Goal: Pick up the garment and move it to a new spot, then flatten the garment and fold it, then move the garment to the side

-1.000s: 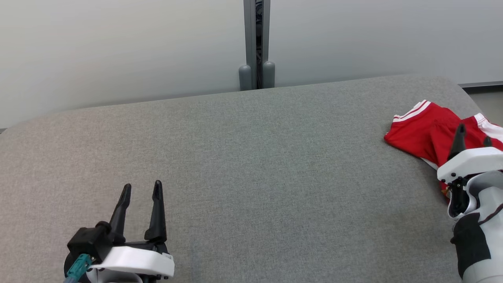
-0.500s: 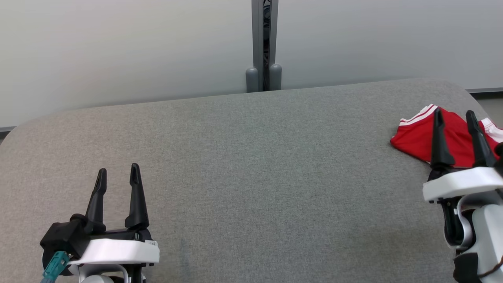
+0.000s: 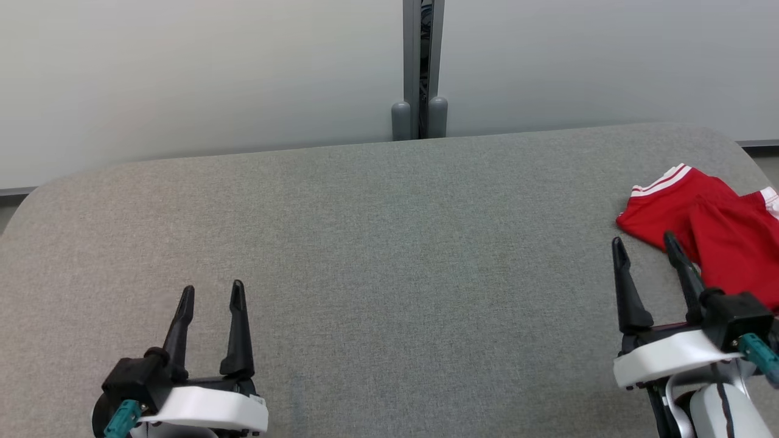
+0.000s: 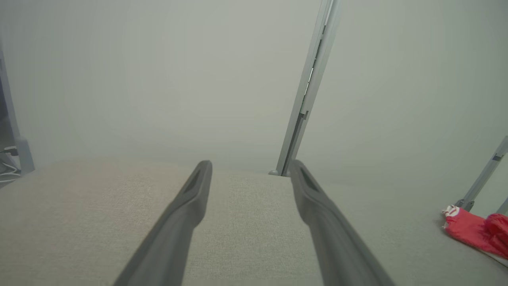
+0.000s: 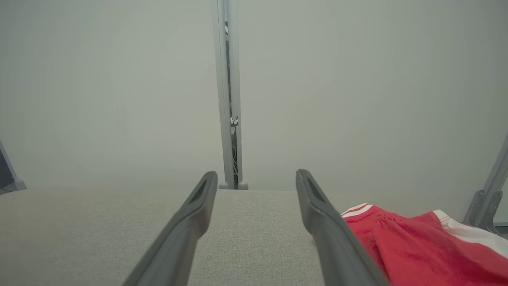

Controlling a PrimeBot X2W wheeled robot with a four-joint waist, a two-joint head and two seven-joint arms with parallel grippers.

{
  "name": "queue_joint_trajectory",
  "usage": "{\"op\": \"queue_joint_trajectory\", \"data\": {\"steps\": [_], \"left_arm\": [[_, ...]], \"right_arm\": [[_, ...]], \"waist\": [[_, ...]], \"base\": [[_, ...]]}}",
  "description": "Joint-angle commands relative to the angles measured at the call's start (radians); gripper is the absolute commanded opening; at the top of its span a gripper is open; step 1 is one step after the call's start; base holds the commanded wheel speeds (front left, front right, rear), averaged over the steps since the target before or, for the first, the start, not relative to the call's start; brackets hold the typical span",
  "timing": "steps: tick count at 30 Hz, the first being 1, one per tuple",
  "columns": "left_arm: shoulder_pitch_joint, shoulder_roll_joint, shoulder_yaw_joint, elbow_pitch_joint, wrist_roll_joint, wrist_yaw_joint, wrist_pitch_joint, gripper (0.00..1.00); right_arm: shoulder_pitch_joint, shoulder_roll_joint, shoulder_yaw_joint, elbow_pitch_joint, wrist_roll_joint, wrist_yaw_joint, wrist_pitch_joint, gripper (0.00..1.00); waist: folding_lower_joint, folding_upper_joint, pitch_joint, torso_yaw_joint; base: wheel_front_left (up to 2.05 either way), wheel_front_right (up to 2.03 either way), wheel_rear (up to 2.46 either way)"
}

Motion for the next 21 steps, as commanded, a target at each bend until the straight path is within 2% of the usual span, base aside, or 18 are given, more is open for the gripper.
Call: {"op": "queue_joint_trajectory", "data": {"steps": [1,11,21], "left_arm": [[0.007,0.005,-0.005,0.006,0.007,0.005,-0.001,1.00],[0.051,0.005,-0.058,0.028,0.035,0.015,-0.001,1.00],[0.064,0.005,-0.047,-0.027,0.051,0.012,-0.001,1.00]], "right_arm": [[0.017,0.002,-0.001,-0.009,-0.017,0.001,-0.005,1.00],[0.114,0.045,-0.034,-0.035,-0.074,0.001,-0.005,1.00],[0.133,0.046,-0.031,-0.040,-0.049,0.001,-0.005,1.00]], "waist": [[0.0000,-0.0001,0.000,0.001],[0.0000,-0.0001,-0.008,0.006],[0.0000,-0.0001,-0.004,0.004]], "base": [[0.00,0.00,0.00],[0.00,0.00,0.00],[0.00,0.00,0.00]]}}
